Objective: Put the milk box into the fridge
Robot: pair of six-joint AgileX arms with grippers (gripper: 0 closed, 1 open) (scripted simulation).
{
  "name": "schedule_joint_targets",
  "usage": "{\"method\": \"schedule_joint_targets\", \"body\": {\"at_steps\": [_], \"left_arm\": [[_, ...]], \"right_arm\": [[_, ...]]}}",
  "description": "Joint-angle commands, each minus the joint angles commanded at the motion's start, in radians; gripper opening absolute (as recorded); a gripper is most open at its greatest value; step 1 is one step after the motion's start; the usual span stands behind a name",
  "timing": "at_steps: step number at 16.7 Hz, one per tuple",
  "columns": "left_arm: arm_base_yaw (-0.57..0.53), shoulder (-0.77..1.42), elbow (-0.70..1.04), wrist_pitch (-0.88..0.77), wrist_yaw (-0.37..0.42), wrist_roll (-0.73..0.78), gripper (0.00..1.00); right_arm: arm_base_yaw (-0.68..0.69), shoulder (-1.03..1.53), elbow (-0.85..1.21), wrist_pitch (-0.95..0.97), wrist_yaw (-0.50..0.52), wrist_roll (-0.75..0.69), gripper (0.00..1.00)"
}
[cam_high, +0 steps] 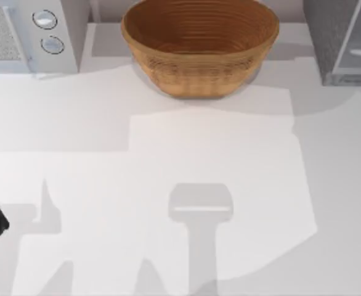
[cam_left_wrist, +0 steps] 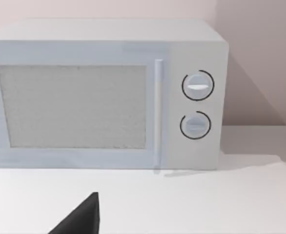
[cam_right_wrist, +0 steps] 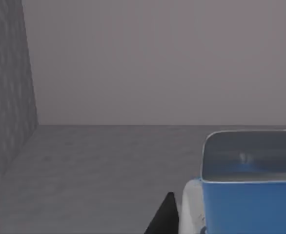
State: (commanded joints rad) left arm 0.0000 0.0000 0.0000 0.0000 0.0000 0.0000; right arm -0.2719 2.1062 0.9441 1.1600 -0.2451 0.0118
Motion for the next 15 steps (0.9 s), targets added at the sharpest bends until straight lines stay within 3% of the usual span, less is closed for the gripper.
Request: {"method": "schedule_joint_targets", "body": {"at_steps": [10,15], "left_arm": [[0.0,0.0,0.0,0.0,0.0,0.0,1.0],[0.0,0.0,0.0,0.0,0.0,0.0,1.0]], "right_arm": [[-0.001,0.081,0.043,0.022,-0.007,0.004,0.0],[0.02,0.185,0.261,-0.1,0.012,0.001,0.0]]}}
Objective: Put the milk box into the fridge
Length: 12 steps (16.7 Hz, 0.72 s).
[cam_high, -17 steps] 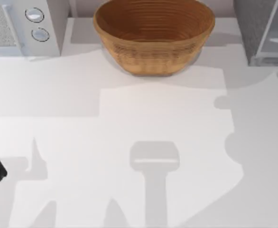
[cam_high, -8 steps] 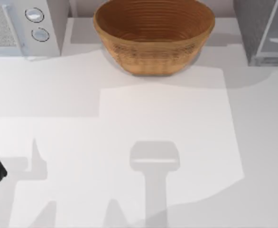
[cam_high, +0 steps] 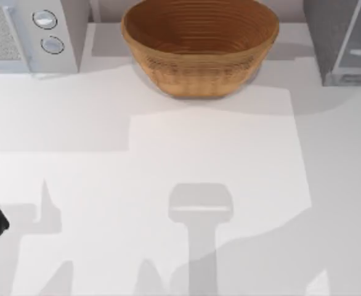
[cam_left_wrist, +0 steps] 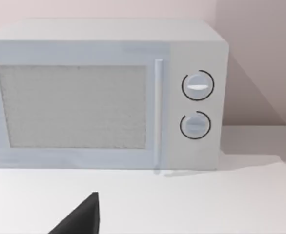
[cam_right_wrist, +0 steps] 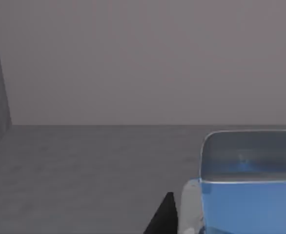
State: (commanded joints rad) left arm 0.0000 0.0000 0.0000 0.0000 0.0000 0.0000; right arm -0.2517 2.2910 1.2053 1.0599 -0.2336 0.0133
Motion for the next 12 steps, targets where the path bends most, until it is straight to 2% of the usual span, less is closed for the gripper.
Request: {"method": "schedule_joint_targets", "body": {"at_steps": [6,12], "left_arm": [[0.0,0.0,0.0,0.0,0.0,0.0,1.0],[0.0,0.0,0.0,0.0,0.0,0.0,1.0]], "right_arm": [[0.024,0.112,0.351,-0.185,0.029,0.002,0.0],[0.035,0.145,0.401,-0.235,0.039,0.0,0.0]]}}
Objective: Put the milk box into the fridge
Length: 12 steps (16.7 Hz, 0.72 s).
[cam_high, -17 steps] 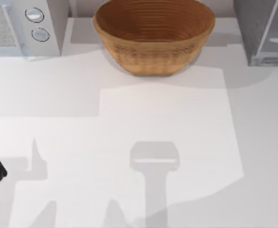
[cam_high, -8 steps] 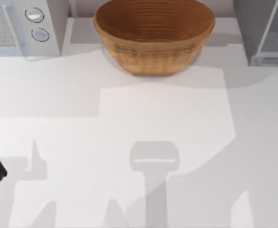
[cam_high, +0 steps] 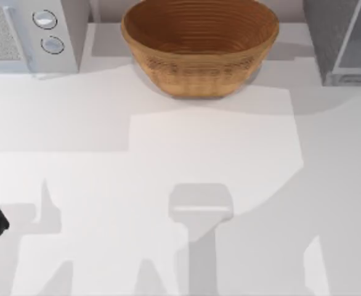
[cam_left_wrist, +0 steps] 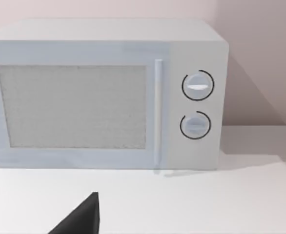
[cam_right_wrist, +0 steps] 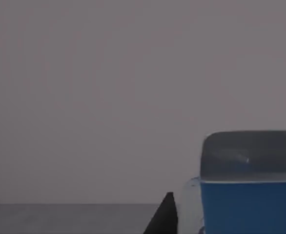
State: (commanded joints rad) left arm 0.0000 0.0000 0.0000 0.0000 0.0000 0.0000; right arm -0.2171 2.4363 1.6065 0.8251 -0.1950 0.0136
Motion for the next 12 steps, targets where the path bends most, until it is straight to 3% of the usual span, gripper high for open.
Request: {"method": "schedule_joint_targets", "body": {"at_steps": [12], "left_arm": [[0.0,0.0,0.0,0.0,0.0,0.0,1.0]], "right_arm": [[0.0,0.0,0.0,0.0,0.0,0.0,0.9]]}}
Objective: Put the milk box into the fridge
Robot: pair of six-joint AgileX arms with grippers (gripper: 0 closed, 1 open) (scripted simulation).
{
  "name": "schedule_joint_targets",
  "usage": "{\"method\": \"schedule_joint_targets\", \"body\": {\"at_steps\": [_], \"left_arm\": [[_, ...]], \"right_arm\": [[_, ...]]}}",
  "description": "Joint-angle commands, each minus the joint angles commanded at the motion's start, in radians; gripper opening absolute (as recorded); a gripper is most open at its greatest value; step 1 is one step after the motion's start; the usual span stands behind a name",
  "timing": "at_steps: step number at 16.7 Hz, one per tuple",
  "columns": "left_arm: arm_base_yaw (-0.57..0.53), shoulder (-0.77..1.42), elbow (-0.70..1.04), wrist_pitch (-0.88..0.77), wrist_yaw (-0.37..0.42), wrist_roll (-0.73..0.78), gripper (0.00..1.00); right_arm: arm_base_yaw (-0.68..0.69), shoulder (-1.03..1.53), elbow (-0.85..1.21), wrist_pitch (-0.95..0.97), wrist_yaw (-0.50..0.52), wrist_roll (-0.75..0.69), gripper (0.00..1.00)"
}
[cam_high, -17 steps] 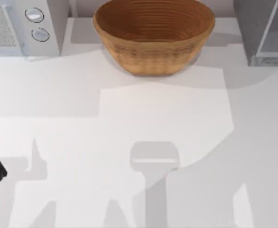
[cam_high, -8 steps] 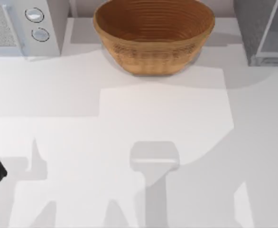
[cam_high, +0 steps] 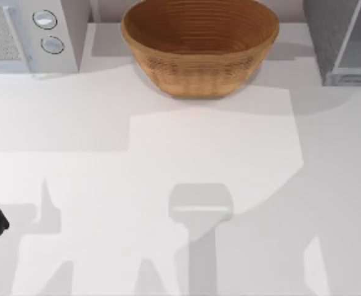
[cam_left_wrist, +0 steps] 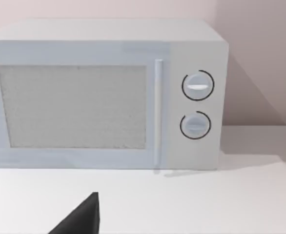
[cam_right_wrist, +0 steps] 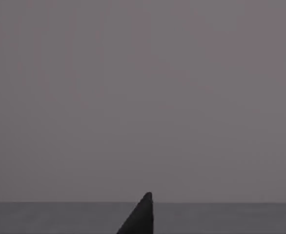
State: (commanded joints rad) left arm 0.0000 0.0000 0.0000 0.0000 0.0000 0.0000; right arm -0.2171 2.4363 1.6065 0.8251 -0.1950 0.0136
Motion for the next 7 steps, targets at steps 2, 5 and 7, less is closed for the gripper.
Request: {"method": "schedule_joint_targets", "body": {"at_steps": [2,5,7], "left_arm": [[0.0,0.0,0.0,0.0,0.0,0.0,1.0],[0.0,0.0,0.0,0.0,0.0,0.0,1.0],[0.0,0.0,0.0,0.0,0.0,0.0,1.0]], "right_arm": [[0.0,0.0,0.0,0.0,0.0,0.0,1.0],[0.0,0.0,0.0,0.0,0.0,0.0,1.0],[0.0,0.0,0.0,0.0,0.0,0.0,1.0]]}}
